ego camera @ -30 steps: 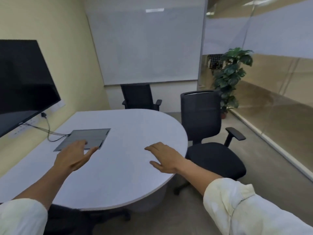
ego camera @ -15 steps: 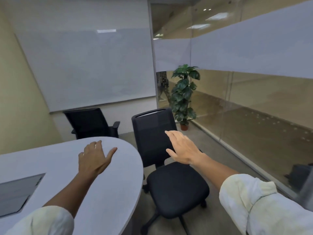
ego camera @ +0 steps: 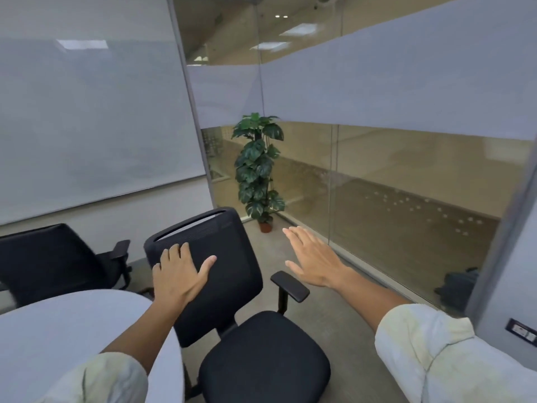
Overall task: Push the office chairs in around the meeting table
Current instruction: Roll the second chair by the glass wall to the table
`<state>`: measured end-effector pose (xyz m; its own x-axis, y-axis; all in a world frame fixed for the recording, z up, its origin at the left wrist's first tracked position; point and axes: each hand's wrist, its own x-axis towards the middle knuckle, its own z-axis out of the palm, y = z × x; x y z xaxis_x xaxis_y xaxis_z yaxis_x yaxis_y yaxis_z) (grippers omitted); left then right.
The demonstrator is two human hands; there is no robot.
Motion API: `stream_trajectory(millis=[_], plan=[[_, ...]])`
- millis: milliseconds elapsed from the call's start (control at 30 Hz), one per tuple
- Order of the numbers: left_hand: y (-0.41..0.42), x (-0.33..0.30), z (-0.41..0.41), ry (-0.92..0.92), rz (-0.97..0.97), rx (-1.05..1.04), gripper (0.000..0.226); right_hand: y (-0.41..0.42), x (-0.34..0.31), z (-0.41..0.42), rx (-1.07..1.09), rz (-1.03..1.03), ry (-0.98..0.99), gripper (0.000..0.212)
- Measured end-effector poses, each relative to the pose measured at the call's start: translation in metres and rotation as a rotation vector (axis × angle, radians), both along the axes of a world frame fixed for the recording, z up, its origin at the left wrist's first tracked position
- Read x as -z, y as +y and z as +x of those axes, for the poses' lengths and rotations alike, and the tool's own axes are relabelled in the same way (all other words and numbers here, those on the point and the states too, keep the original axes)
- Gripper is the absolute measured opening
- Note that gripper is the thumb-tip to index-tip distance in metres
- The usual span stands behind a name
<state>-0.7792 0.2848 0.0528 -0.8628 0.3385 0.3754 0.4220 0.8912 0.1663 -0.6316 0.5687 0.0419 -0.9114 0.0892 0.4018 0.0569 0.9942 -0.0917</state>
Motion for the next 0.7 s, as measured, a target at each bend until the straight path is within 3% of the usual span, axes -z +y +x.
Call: stream_trajectory(millis=[467,700], plan=[[0.244,0.022,-0.090,-0.098,0.026,-0.158,0.093,0.261,0.012,-0.087,-0.154,0.035,-0.082,0.080],[0.306,0.020,-0.125,-0.144,0.045,-0.320,0.089,0.352,0.002,-0.134,-0.281,0.029,-0.071,0.080]])
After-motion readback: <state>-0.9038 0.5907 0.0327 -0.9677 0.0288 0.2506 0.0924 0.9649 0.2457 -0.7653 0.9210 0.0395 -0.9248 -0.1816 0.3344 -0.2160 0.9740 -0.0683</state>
